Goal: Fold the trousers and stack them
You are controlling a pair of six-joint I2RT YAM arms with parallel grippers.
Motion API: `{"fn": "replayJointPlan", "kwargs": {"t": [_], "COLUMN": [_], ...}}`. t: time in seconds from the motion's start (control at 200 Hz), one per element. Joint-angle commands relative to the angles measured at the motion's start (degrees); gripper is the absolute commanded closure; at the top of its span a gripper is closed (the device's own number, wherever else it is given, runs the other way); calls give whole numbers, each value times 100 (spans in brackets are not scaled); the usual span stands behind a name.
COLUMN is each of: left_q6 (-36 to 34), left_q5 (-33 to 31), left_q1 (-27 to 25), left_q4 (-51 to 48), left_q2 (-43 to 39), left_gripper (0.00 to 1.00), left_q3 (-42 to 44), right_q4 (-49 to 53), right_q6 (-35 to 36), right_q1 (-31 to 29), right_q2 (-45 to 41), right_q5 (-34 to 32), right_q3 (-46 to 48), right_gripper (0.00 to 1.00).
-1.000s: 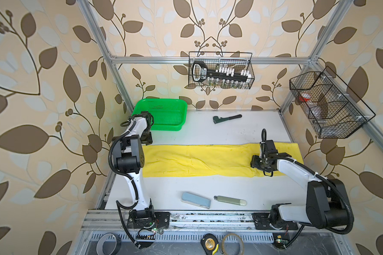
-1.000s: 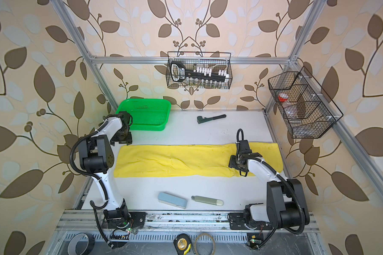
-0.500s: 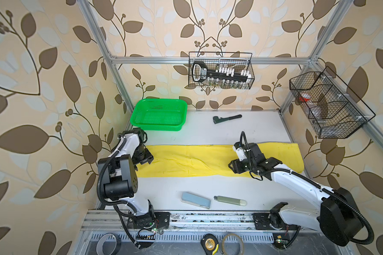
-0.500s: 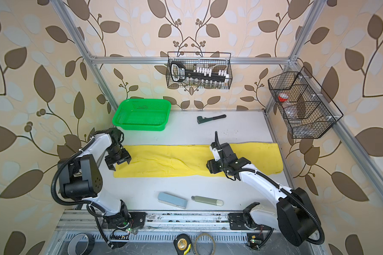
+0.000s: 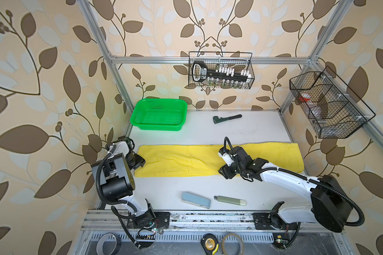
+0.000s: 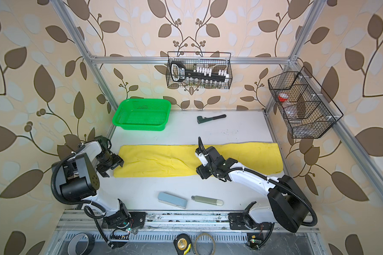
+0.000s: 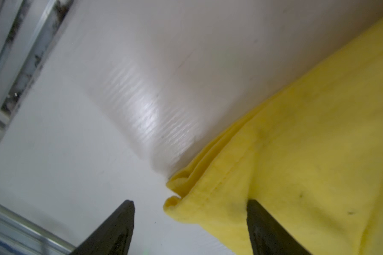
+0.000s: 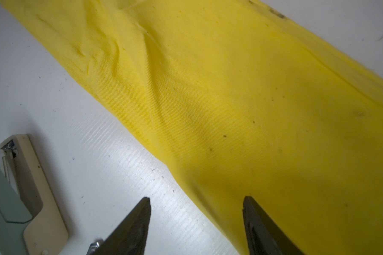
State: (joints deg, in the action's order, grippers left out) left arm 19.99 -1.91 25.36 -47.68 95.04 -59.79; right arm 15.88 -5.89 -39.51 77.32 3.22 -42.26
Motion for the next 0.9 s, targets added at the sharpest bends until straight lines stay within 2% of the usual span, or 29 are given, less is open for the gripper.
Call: {"fn": "replayJointPlan", "kwargs": {"t": [0.0,0.21,0.37,0.43,0.515,0.555,0.66,0.895], "left_q6": [-868,-929,-818,-787,-738,-744,-815,-845], "left_q5": [-85,174,373,532,640,646,453,-21], "left_q1": [30,-2,-73,-76,-75,-76,-69,7], "left_q4": [234,312,365,360,328,260,-105,-1304], "left_q2": [392,1093,1401,1480,1454,1403,1254,939], "left_gripper": [19,20,29,39,69,79,99,100], "left_q3": [-386,-607,-599,-582,-576,-624,-897,-1976], "right_q4": [-212,-237,-168,-141,-86,-51,-6,-21], "right_q6": [-215,-482,-631,-624,-596,-582,-527,-525], "right_q1": [-40,54,358,509,763,860,1046,1208], "right_q2": [-64,-491,-781,-884,-977,-1008,-1052,-968], "right_q5": [-9,86,209,274,344,384,433,474], "right_q3": [-34,49,104,130,130,123,104,6], "right_gripper": [30,26,24,24,24,24,24,24]}}
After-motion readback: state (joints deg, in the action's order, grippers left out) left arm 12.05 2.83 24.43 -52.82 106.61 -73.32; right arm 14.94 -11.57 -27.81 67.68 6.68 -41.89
